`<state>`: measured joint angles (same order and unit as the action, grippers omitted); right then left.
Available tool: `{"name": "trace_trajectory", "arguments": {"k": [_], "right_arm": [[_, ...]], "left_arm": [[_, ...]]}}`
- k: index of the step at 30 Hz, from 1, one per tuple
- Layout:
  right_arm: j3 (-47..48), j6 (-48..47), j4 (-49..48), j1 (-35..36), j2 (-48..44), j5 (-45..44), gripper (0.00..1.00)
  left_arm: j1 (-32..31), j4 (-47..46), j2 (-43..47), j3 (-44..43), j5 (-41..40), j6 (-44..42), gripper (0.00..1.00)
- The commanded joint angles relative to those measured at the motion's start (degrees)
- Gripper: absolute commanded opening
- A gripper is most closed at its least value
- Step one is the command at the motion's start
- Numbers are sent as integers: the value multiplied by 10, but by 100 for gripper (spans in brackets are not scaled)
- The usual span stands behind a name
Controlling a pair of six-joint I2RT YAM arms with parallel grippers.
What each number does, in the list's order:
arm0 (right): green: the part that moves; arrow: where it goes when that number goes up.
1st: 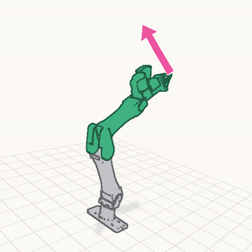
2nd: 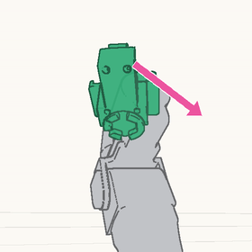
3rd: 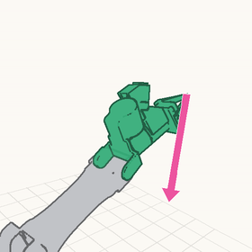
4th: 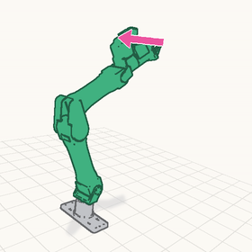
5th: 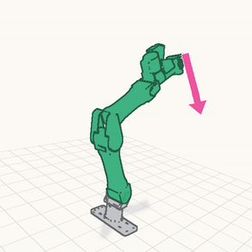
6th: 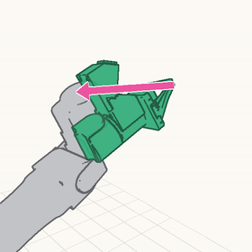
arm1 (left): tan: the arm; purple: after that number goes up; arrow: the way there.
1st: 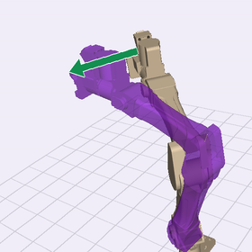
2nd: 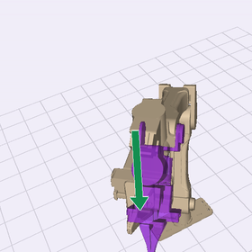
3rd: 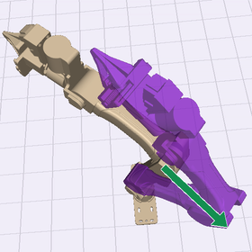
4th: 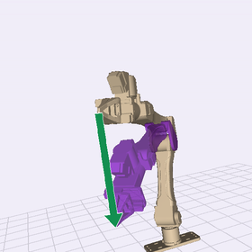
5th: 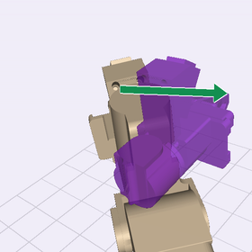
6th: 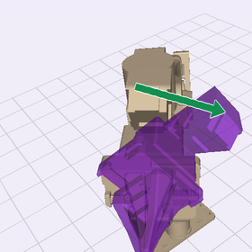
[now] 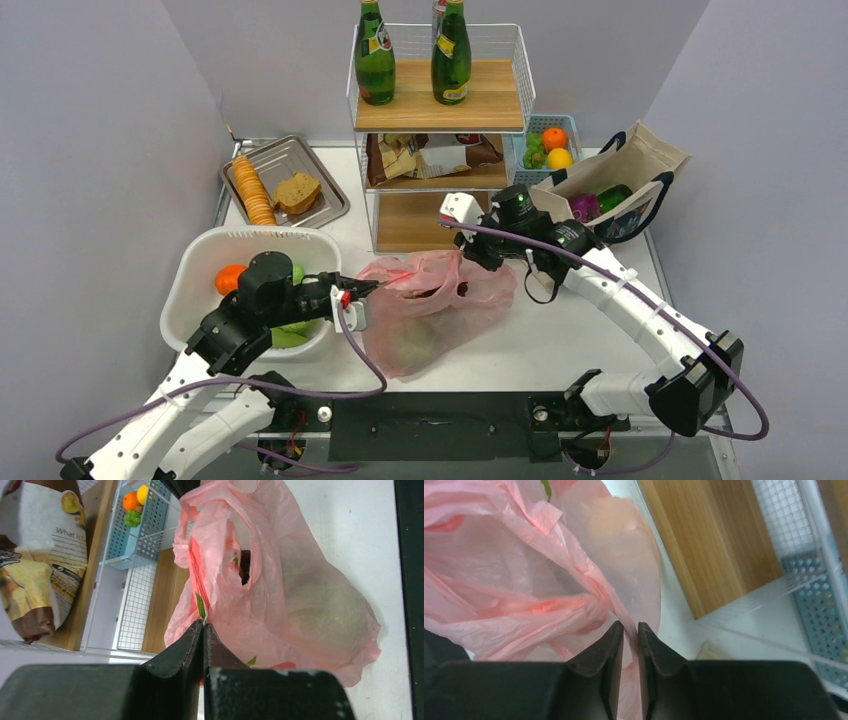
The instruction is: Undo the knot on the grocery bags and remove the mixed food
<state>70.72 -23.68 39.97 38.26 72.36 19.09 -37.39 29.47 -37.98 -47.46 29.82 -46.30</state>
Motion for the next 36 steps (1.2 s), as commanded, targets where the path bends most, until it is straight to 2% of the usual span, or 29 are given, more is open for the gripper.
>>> {"name": "trace_trajectory", "arguments": {"k": [1,2,8,14,15,16,17,18,19,20,21,22,24,26,28,32,36], "right_arm": [[7,-38,32,-29,-14,-17,5],[7,-31,40,-48,-20,-13,0],[24,20,76,-126,-87,11,0],[3,70,97,-138,-147,28,0],[0,86,98,-138,-151,35,0],[-2,94,98,-138,-156,39,0],[-2,112,98,-138,-158,44,0],[2,121,98,-138,-159,47,0],[6,140,96,-138,-158,52,0],[14,151,94,-138,-156,54,0],[18,172,89,-138,-155,57,0],[26,183,87,-138,-154,61,0],[32,214,76,-138,-156,63,0],[32,233,67,-138,-162,62,0],[28,259,58,-138,-169,58,0],[24,286,48,-138,-175,45,0],[27,329,39,-140,-180,37,0]], "left_arm": [[0,-1,38,-24,-23,-28,0],[0,-7,47,-17,-31,-29,0],[6,-41,117,45,-118,-63,0],[10,-111,164,137,-199,-119,0],[10,-115,172,151,-202,-126,4],[10,-119,171,152,-205,-97,25],[10,-118,163,130,-204,-72,37],[9,-103,124,106,-185,-13,56],[9,-54,96,30,-167,18,61],[9,-28,27,-62,-128,85,67],[8,14,-8,-107,-111,126,69],[8,31,-79,-196,-84,203,71],[7,68,-160,-296,-30,278,73],[-5,80,-213,-357,4,313,74],[-32,89,-252,-397,5,315,74],[-95,117,-311,-435,-35,279,71],[-120,124,-318,-411,-31,254,64]]}}
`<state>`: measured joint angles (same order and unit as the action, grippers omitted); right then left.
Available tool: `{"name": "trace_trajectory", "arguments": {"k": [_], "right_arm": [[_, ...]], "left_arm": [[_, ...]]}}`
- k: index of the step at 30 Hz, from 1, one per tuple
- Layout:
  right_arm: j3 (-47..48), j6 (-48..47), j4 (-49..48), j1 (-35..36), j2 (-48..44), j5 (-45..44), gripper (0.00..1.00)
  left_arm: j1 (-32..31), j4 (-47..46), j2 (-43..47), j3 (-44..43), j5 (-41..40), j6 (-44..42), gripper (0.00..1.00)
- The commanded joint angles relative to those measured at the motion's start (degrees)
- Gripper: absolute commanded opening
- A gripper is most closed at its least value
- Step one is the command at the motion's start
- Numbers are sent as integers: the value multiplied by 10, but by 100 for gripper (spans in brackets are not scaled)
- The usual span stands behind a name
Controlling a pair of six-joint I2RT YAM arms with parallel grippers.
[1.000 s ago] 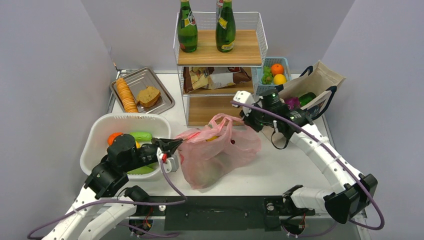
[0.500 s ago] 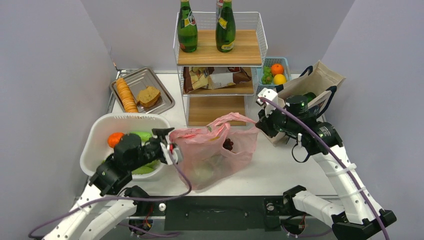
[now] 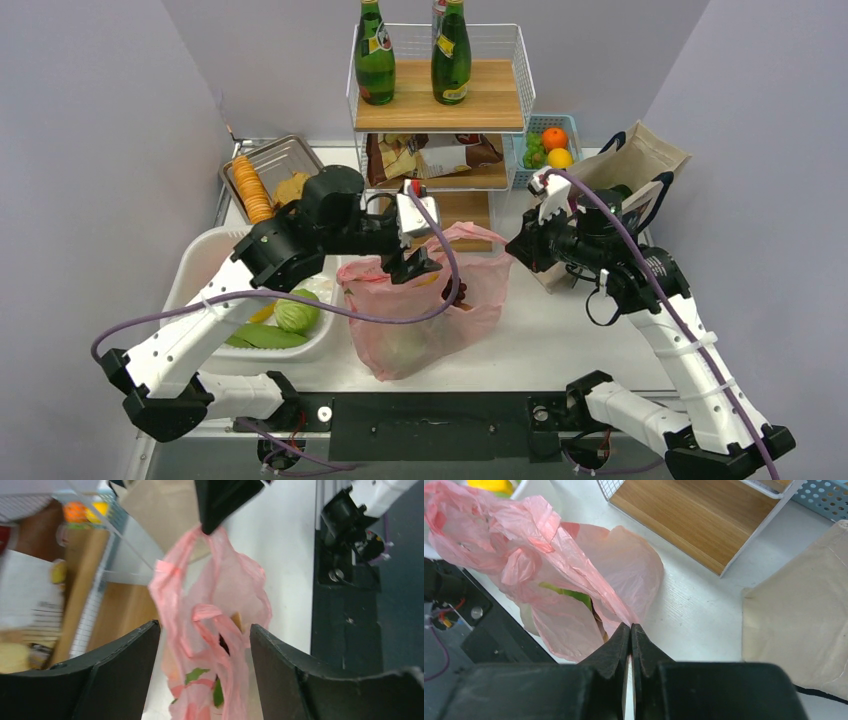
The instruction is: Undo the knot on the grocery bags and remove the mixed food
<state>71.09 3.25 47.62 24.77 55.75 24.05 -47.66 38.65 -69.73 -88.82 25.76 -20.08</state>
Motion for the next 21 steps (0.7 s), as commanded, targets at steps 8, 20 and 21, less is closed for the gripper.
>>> {"name": "trace_trajectory", "arguments": {"k": [8,20,21], "right_arm": [[-5,130,-42,-18,-34,-17,0],[-6,141,-51,-29,-27,0,0],[-6,140,-52,-29,-27,1,0]], "left_arm": [[-52,36,-6,32,64,-142,57],[-51,71,-115,-16,17,-215,67],[-50,62,-119,-15,8,-214,68]]}}
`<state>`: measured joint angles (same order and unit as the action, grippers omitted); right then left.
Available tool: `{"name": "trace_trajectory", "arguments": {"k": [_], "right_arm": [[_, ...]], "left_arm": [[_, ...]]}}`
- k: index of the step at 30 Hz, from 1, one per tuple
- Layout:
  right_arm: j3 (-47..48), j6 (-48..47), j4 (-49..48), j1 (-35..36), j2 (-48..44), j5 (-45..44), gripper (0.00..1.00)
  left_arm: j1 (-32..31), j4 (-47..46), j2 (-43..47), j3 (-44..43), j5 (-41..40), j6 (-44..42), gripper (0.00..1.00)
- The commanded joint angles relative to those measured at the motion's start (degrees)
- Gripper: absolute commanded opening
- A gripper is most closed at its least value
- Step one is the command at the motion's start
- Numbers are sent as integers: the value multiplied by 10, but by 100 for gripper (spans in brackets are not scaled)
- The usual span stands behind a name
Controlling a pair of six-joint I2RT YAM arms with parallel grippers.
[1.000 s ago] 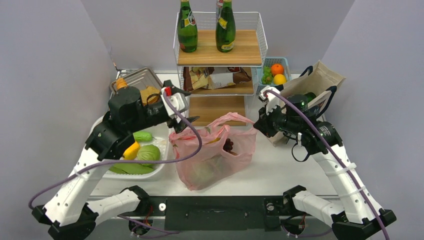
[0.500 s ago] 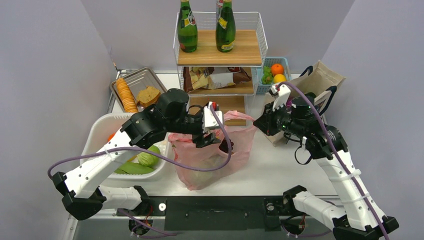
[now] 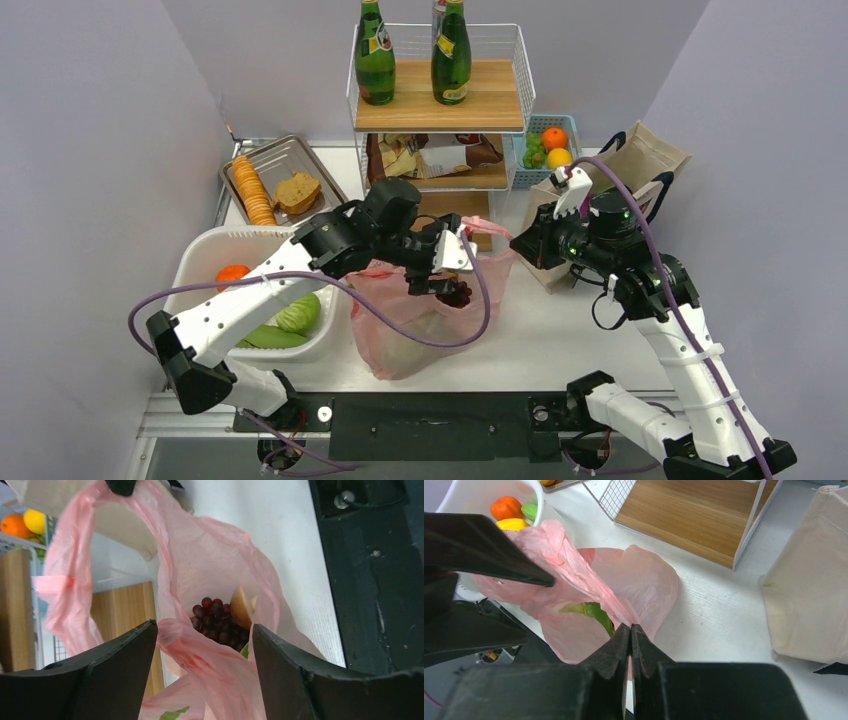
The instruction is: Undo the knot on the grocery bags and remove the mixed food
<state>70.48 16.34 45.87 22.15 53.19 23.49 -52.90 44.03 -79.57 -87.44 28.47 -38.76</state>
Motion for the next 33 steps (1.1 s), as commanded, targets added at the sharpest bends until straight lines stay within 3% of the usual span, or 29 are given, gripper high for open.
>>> {"name": "trace_trajectory", "arguments": {"k": [1,12,13,17,19,20,25,28,33], "right_arm": [[-1,7,-35,-3,-2,6,0],[-7,-3,-24,-12,-19,-2,0],[-6,-4,-24,-14,-19,-2,0],[1,-9,-17,-24,-20,-9,0],[9,-16,5,-39,-23,-24,0],[13,-20,12,-48,-30,-31,0],[30,-77,103,-122,-60,-58,0],[28,-108,150,-141,-72,-118,0],[14,-177,213,-141,-71,-139,0]], "left_arm": [[3,2,-28,-24,-31,-20,69],[24,-58,-30,-4,-78,49,80],[27,-56,-29,-8,-69,55,77],[58,-41,-19,-25,40,84,41],[66,-40,-4,-27,76,84,8],[70,-43,3,-22,92,83,3],[110,-64,89,13,123,68,0],[123,-25,139,25,123,1,0],[110,203,172,31,153,-139,0]]}}
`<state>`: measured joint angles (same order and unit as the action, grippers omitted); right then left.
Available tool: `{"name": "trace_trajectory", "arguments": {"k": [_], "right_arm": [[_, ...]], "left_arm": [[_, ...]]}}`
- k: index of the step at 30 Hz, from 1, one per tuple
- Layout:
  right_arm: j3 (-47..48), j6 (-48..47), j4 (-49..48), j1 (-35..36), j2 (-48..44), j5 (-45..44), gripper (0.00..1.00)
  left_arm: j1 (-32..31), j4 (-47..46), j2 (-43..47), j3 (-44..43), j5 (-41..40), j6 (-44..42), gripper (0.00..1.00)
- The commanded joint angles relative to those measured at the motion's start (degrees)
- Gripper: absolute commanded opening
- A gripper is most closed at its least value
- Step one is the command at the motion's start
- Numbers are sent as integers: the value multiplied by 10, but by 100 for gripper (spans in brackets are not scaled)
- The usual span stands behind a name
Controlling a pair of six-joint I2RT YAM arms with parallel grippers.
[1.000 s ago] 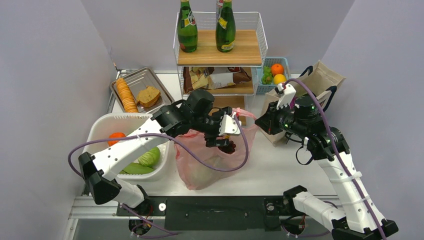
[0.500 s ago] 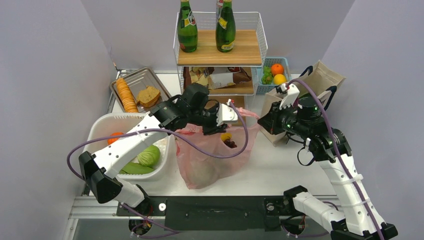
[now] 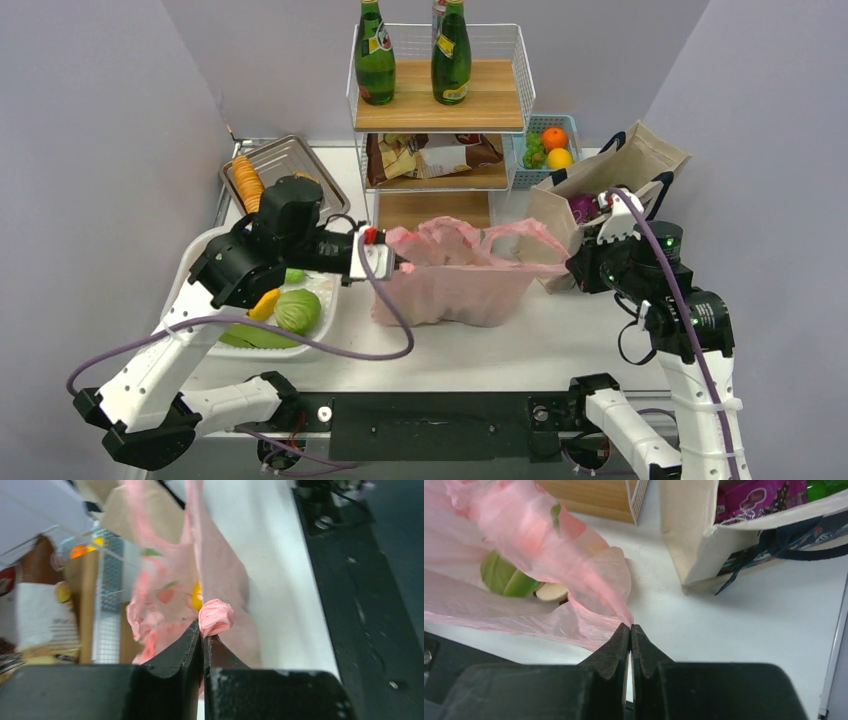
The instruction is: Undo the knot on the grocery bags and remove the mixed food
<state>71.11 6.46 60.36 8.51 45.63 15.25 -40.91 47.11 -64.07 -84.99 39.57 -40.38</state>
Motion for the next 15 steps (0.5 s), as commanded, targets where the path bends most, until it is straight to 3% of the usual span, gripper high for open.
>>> {"name": "trace_trajectory", "arguments": {"k": [1,2,4,5,7,9,15], "right_arm": [[8,-98,79,-2,15,-47,0],[14,-107,94,0,34,-34,3],[32,-132,105,5,58,2,26],[41,-141,99,8,63,11,43],[73,-147,73,34,73,14,62],[101,-151,46,85,81,-17,69],[157,-144,-24,247,134,-90,71]], "left_arm": [[-18,193,25,25,39,-151,0],[-38,219,30,54,25,-161,0],[-73,214,53,108,-8,-173,0],[-94,194,69,124,-17,-168,0],[-117,163,92,168,-38,-156,0],[-131,137,105,195,-50,-141,0],[-165,114,123,235,-76,-143,0]]}}
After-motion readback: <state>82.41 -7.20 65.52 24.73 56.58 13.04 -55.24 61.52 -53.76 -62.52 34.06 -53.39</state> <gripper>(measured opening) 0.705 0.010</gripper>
